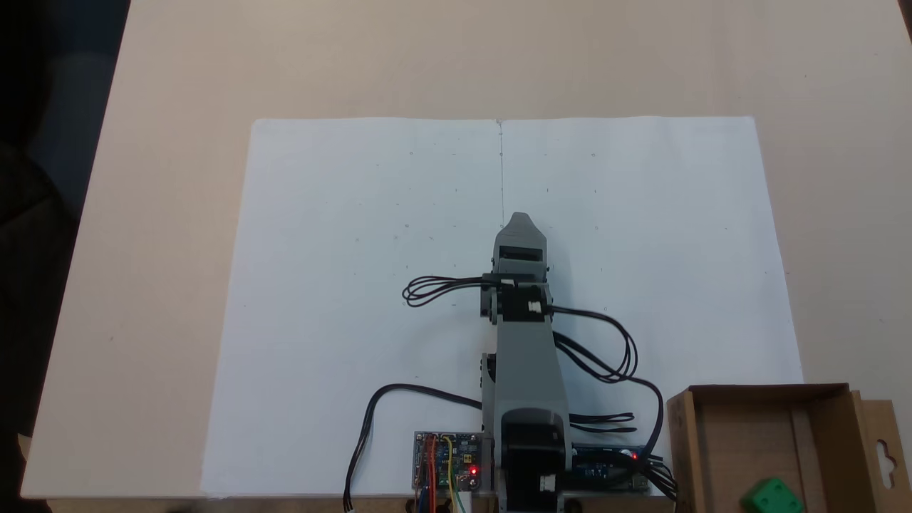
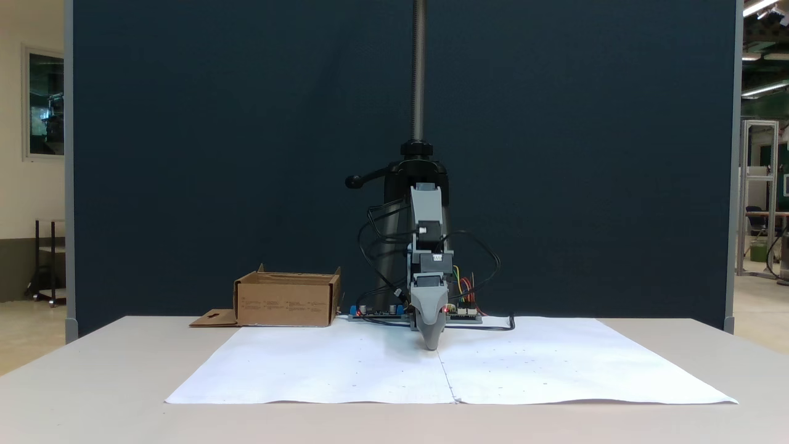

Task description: Grasp a green dice and put it in the bin.

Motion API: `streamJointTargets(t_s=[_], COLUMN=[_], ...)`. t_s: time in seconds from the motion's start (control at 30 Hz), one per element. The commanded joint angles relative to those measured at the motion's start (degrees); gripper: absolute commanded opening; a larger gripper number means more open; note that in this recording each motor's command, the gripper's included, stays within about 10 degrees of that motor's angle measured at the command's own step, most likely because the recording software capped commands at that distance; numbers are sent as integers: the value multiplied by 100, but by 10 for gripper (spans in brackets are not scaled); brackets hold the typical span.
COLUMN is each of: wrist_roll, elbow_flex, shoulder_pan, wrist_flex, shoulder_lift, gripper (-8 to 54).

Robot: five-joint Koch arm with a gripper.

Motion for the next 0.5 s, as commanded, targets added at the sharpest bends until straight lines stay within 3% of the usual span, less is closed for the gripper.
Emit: streamJointTargets(t_s=[0.0, 0.47], wrist_roll=[-255, -237], elbow_flex=[246, 1406], shoulder_pan=[88, 70], wrist_flex=[-930, -4586], shoulder_lift=[62, 211], gripper=[444, 446])
